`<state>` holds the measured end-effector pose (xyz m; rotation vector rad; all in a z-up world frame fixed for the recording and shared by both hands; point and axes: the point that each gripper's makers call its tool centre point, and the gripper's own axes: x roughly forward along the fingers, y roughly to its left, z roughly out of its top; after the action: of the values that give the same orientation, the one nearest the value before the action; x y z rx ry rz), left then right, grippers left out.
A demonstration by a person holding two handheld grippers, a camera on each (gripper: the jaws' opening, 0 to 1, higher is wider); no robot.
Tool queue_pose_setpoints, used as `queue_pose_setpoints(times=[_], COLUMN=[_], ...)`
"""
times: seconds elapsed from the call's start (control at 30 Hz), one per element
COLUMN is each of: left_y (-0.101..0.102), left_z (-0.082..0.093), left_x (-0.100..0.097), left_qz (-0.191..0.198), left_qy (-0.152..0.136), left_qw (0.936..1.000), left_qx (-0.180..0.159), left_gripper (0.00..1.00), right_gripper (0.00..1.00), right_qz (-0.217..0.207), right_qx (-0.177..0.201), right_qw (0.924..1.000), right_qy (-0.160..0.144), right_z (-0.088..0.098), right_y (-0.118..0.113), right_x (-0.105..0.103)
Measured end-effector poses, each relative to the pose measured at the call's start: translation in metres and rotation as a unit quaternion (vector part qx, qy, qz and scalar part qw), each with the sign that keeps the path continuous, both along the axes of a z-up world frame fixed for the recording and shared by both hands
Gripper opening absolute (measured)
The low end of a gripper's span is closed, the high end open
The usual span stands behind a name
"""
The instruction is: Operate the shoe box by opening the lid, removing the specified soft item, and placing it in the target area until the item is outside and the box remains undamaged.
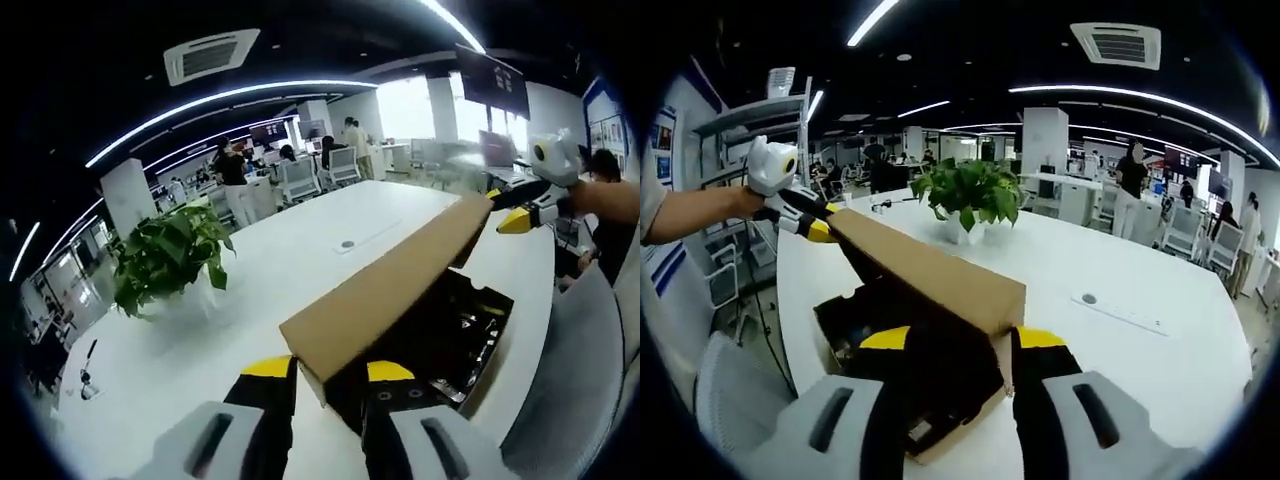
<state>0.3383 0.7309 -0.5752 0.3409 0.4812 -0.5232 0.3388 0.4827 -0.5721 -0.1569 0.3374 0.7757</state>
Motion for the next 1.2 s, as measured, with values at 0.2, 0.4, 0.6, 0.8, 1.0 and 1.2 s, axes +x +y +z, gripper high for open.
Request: queue_pose_setpoints(times=[0.2, 0.4, 0.6, 0.8, 1.0, 1.2], left_y=[0.004, 0.010, 0.010, 0.012, 0.013, 0.013], left_z=[0.004, 0.007, 0.009, 0.010, 0.010, 0.010], left_x=[0.013, 0.027, 0.035, 0.046, 0.055, 0.062], left_qz=[0.009, 0.022, 0.023, 0.032, 0.040, 0.043], left_qy=[-0.012, -0.028, -0.034, -0.033, -0.033, -0.033], left_qw=[0.9999, 0.9993, 0.9991, 0.9989, 0.9986, 0.9985], left_qx=[-0.001, 0.014, 0.012, 0.001, -0.006, -0.009], left_gripper=[0.18, 0.09, 0.08, 0.08, 0.07, 0.07], right_gripper=[0.32, 0.27, 0.21, 0.11, 0.11, 0.10], right_qz=[-0.008, -0.015, -0.042, -0.067, -0.078, -0.083], right_qx=[0.000, -0.002, 0.016, 0.017, 0.010, -0.009], right_qw=[1.0000, 0.9999, 0.9989, 0.9975, 0.9962, 0.9954], right_qy=[-0.001, 0.000, 0.015, 0.018, 0.036, 0.047], right_z=[0.004, 0.005, 0.008, 0.005, -0.015, -0.038], right_y=[-0.001, -0.003, -0.008, -0.016, -0.023, -0.028], right_x=[0.015, 0.025, 0.038, 0.051, 0.055, 0.056])
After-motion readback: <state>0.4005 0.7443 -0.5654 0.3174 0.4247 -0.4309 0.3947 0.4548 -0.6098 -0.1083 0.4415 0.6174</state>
